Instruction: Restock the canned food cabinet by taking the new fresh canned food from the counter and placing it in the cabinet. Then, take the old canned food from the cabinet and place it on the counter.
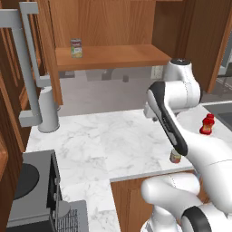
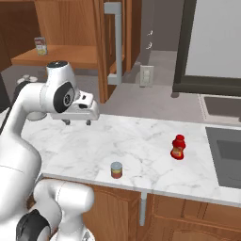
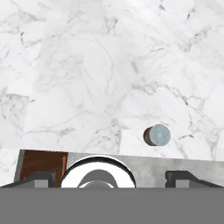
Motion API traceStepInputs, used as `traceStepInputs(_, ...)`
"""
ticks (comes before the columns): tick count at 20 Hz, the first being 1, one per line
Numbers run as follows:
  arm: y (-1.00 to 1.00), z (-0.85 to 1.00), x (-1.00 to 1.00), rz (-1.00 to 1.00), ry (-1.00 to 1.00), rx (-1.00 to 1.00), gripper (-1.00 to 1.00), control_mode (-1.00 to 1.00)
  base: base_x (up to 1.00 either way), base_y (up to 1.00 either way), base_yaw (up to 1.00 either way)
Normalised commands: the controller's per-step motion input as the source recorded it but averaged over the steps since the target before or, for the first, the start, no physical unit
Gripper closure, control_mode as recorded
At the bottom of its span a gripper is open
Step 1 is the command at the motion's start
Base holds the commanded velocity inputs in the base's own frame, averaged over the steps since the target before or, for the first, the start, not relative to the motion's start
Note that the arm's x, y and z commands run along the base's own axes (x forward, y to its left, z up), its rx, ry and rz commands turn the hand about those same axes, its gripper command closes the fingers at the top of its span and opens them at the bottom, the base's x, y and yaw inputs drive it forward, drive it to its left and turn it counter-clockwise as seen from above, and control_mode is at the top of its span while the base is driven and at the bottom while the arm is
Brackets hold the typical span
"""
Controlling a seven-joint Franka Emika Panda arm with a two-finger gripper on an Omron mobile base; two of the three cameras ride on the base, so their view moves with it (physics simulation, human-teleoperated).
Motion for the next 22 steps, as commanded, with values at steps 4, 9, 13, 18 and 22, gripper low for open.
traceStepInputs(4, -0.38, -0.88, -0.95, -0.03, 0.0, -0.12, -1.0, -1.0, 0.0, 0.0, 0.0)
traceStepInputs(9, -0.33, -0.61, -0.34, -0.1, 0.0, -0.02, -1.0, -1.0, 0.0, 0.0, 0.0)
traceStepInputs(13, -0.48, -0.25, 0.21, -0.22, 0.0, 0.09, -1.0, -1.0, 0.0, 0.0, 0.0)
traceStepInputs(18, -0.35, -0.1, 0.48, -0.19, 0.04, 0.05, -1.0, -1.0, 0.0, 0.0, 0.0)
traceStepInputs(22, -0.23, -0.08, 0.37, -0.15, 0.16, 0.0, -1.0, -1.0, 0.0, 0.0, 0.0)
